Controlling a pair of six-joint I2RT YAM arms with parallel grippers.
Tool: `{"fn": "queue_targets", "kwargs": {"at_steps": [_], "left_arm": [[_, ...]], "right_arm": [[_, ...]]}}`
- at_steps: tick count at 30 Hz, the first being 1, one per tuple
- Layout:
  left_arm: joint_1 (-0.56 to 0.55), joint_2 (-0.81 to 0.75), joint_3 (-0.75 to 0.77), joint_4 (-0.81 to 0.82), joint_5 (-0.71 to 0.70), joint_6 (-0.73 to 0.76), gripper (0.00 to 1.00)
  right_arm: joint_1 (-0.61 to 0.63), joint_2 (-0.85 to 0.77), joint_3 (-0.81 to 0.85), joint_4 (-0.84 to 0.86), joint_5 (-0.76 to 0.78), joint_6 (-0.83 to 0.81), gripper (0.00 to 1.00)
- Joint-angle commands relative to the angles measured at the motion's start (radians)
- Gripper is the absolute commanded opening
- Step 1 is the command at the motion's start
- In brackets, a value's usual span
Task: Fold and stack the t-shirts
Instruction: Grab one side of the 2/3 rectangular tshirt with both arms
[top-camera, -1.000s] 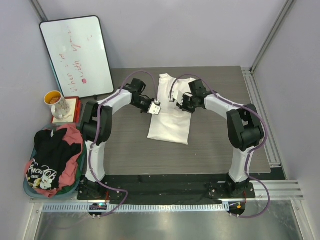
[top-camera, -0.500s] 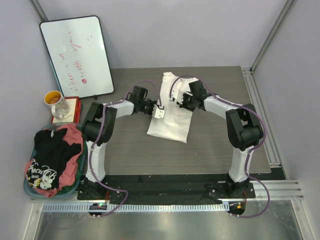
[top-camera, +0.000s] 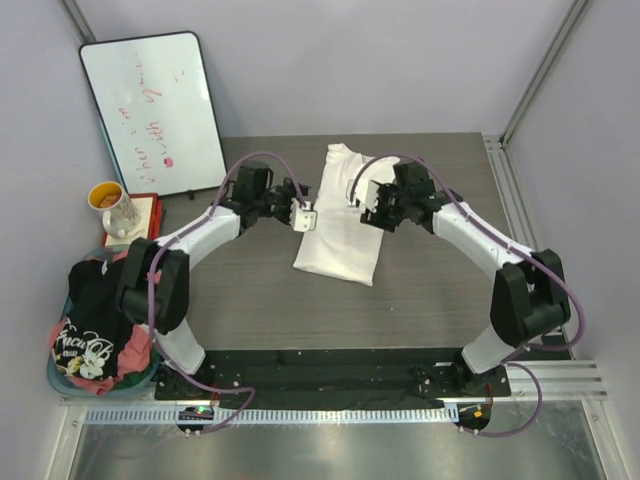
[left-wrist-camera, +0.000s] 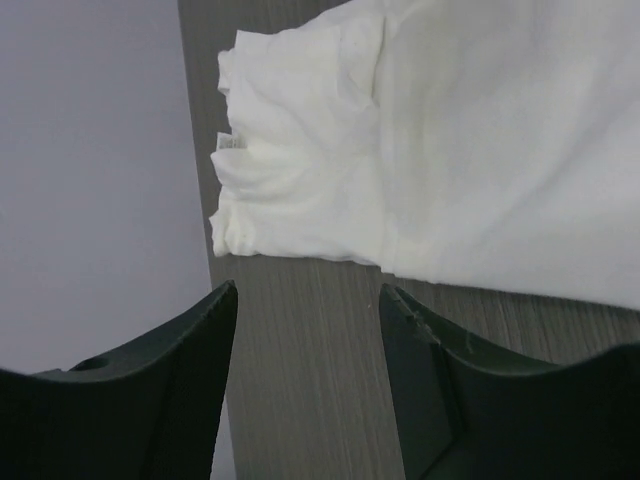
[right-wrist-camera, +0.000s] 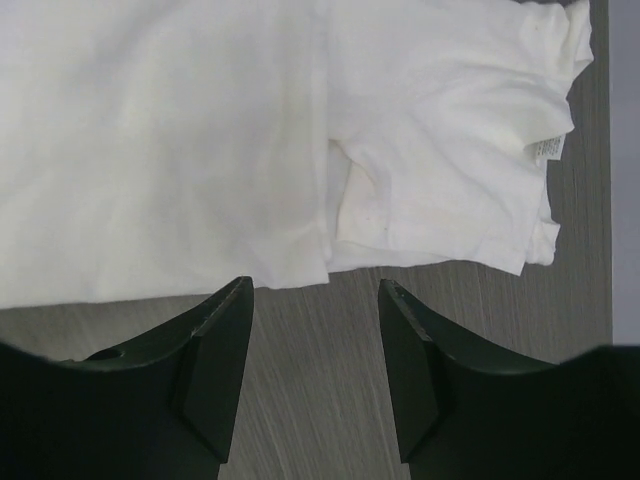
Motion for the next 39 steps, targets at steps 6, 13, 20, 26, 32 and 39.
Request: {"fn": "queue_targets", "kwargs": {"at_steps": [6,13,20,26,32,39], "left_arm": [[0.005,-0.108,-0.192,-0.417,0.177,0.474,0.73],[-0.015,-0.056,-0.216,-0.477,0.17,0.61,0.94],[-0.028,-0.017,-0.208,-0.477,0.151,0.624,0.94],[-0.031,-0.002,-0.208,-0.47,0.139,0.622,0.91],[-0.029,0.021,-0.21,-0.453,0.13,0.617,0.84],[-0.034,0.081,-0.185,-0.43,0.104,0.621,0.7]], "right_arm": [[0.148,-0.189,-0.261,-0.11,-0.031,-0.121,0.73],[0.22,-0.194,-0.341,-0.026,-0.013,-0.073,0.86],[0.251,-0.183,-0.427,0.103,0.027,-0.06,0.88],[0.251,-0.168,-0.476,0.161,0.039,-0.055,0.88],[0.249,-0.147,-0.522,0.258,0.059,-0.044,0.82],[0.251,-0.136,-0.546,0.296,0.066,-0.038,0.75]]}}
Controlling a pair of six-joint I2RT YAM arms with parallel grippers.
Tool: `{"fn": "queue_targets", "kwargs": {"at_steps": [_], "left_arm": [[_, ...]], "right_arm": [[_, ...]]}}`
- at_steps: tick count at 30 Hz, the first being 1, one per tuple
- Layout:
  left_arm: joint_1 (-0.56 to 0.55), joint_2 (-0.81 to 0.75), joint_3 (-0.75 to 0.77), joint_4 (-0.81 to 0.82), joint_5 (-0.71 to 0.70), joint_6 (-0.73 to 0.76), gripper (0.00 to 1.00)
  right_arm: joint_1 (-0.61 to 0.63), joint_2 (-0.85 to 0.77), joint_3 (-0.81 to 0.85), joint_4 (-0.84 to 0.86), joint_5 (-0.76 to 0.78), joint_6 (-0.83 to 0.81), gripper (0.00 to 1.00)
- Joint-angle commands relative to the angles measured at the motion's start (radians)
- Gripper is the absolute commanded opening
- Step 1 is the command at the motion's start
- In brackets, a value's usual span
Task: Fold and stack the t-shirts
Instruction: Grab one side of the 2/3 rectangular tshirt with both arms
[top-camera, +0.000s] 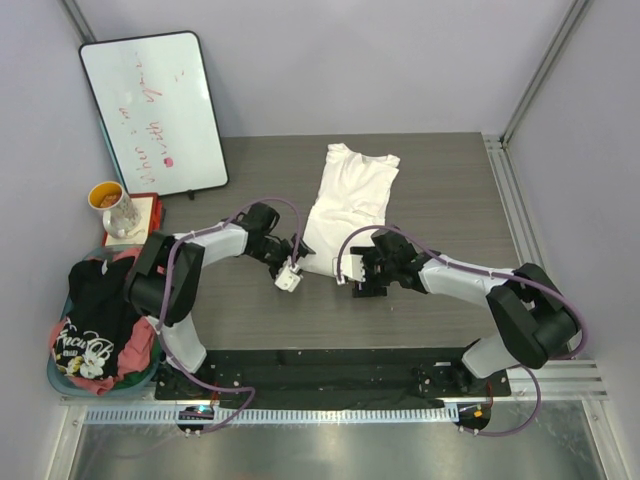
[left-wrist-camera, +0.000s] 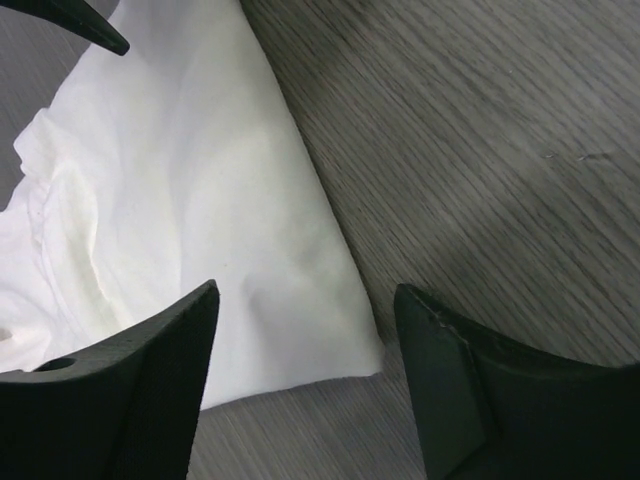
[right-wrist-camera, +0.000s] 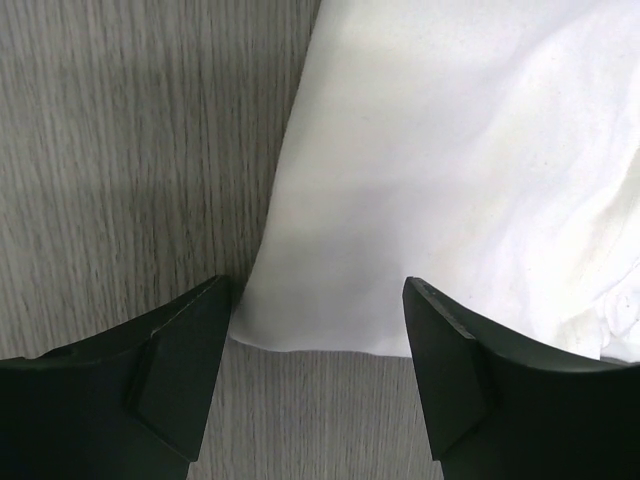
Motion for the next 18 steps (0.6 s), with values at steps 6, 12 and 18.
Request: {"fn": "queue_targets", "kwargs": {"at_steps": [6,12,18], "left_arm": [[-0.014,0.115,0.036,0.028,-0.123,0.016,0.61],[-0.015,0.132,0.045,0.036,-0.175,0.013,0.44],[-0.022,0.123,0.059,0.022,-0.169,-0.014,0.14]], "right_arm": [[0.004,0.02,-0.029,0.039,0.011,0.009,0.74],[0.003,0.032,-0.032,0.025,-0.004,-0.012,0.51],[0.003,0.033,-0.029,0.004,-0.021,-0.035,0.17]]}}
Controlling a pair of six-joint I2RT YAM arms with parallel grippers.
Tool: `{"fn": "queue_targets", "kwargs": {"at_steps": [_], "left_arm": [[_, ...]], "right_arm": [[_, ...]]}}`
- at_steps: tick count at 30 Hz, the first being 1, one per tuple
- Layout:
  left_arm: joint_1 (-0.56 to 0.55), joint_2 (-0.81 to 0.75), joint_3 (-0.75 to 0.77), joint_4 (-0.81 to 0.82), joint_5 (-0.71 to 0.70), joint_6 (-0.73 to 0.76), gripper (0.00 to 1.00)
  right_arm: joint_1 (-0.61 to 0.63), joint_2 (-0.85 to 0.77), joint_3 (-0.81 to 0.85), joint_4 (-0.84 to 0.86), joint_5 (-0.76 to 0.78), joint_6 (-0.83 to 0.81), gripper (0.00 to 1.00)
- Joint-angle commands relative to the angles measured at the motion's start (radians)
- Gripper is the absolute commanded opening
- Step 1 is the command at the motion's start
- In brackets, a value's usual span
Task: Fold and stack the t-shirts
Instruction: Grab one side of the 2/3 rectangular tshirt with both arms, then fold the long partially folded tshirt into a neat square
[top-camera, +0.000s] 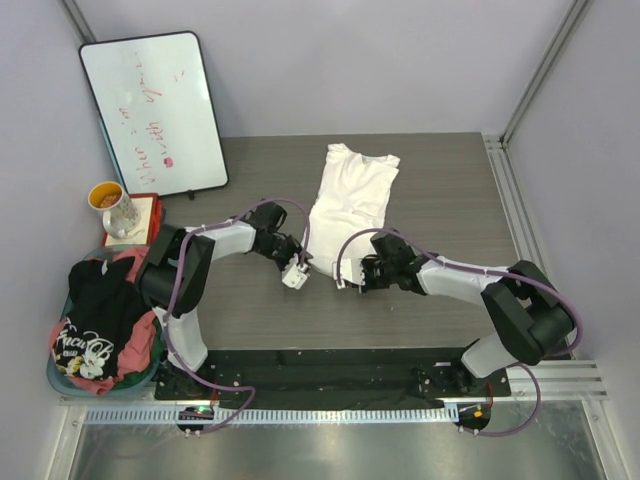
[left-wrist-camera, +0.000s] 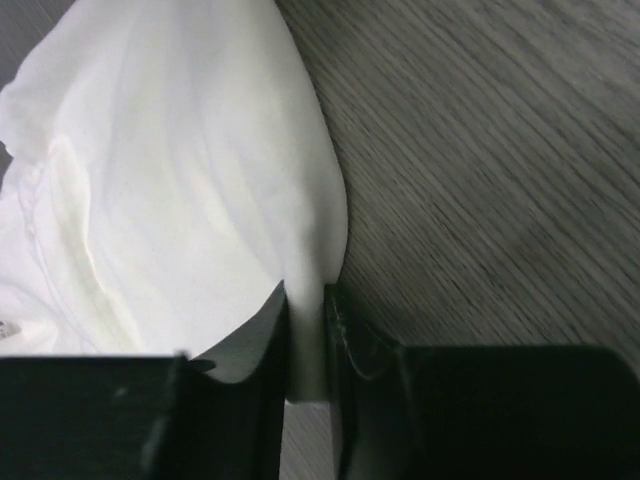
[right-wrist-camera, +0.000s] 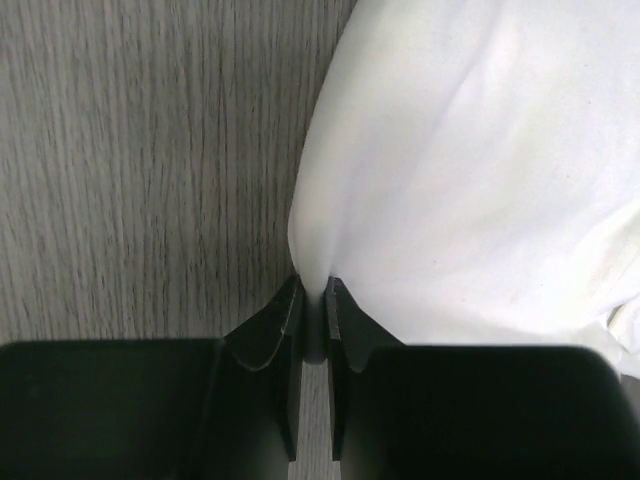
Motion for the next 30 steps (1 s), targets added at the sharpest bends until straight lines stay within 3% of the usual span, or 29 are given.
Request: {"fn": "queue_targets", "kwargs": {"at_steps": [1,3,10,20,25,30], "left_arm": [[-0.004,0.035,0.008,-0.074,-0.091,-0.018,0.08],[-0.007,0.021,0.019,-0.111,-0.073,-0.032,0.0],[-0.036,-0.169,0.071,-0.468,0.012,-0.111,0.0],[-0.085,-0.44,0.125,-0.864,0.061,-0.211,0.0],[-0.086,-0.522,0.168,-0.97,0.119,-0.266,0.0],[-0.086,-0.575,0.153,-0.926,0.084,-0.28,0.0]], "right_arm": [[0.003,0.008,-0.004,-0.043,-0.015,-0.019,0.15],[0.003,-0.003,0.023,-0.096,-0.018,-0.01,0.09],[0.004,-0.09,0.264,-0.463,-0.162,0.077,0.04],[0.064,-0.308,0.417,-0.885,-0.251,0.094,0.04],[0.119,-0.386,0.493,-0.982,-0.256,0.128,0.03],[0.135,-0.37,0.531,-0.963,-0.205,0.136,0.03]]}}
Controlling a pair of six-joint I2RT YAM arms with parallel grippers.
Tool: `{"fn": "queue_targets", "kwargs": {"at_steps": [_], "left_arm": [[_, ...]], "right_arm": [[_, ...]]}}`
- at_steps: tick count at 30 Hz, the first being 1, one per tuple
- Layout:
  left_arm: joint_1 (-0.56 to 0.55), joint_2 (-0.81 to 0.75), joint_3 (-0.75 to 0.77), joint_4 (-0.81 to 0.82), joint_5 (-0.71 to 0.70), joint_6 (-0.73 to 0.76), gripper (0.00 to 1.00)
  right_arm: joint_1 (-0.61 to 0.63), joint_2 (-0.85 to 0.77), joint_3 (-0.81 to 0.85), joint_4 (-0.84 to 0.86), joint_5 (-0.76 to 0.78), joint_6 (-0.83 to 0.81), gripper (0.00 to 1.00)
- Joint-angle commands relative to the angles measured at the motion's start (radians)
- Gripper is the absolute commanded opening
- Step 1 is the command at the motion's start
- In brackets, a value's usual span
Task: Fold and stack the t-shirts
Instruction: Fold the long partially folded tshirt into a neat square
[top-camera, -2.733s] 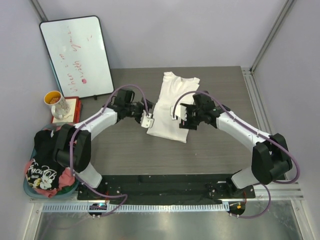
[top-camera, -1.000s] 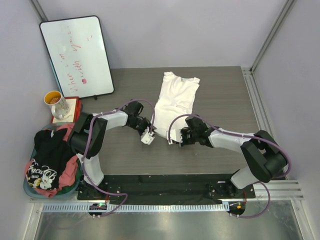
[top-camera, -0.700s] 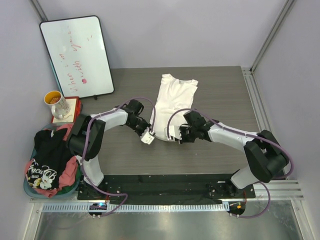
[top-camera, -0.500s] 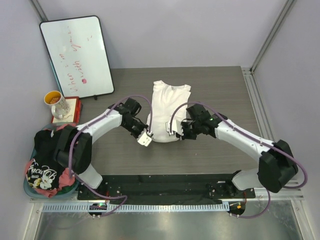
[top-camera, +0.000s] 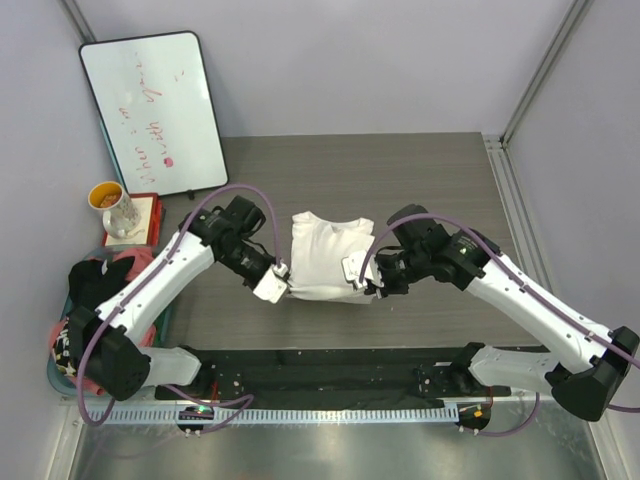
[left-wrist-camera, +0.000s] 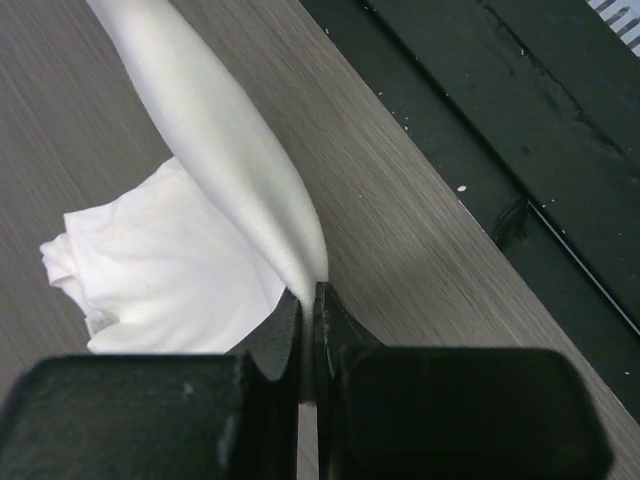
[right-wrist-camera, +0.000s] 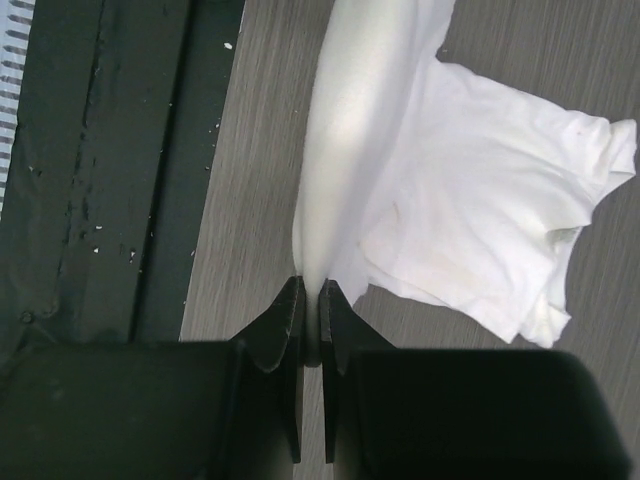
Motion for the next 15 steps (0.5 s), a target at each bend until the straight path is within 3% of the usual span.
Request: {"fn": "queue_targets", "kwargs": {"at_steps": [1,8,15], "left_arm": [[0.006,-0.037,0.014,-0.043,-0.034,-0.043,0.0],[0.041,0.087,0.138,0.163,-0.126,-0.078,0.0],[0.101,0.251,0.252,0.238,-0.134,-0.058,0.0]], "right_arm": [[0.001,0.019,0.055,-0.064,0.074,0.017,0.03],[-0.011,0.057,0.026,0.049,0.249,-0.112,0.02],[-0.091,0.084,-0.037,0.25,0.322,-0.157,0.01]]}}
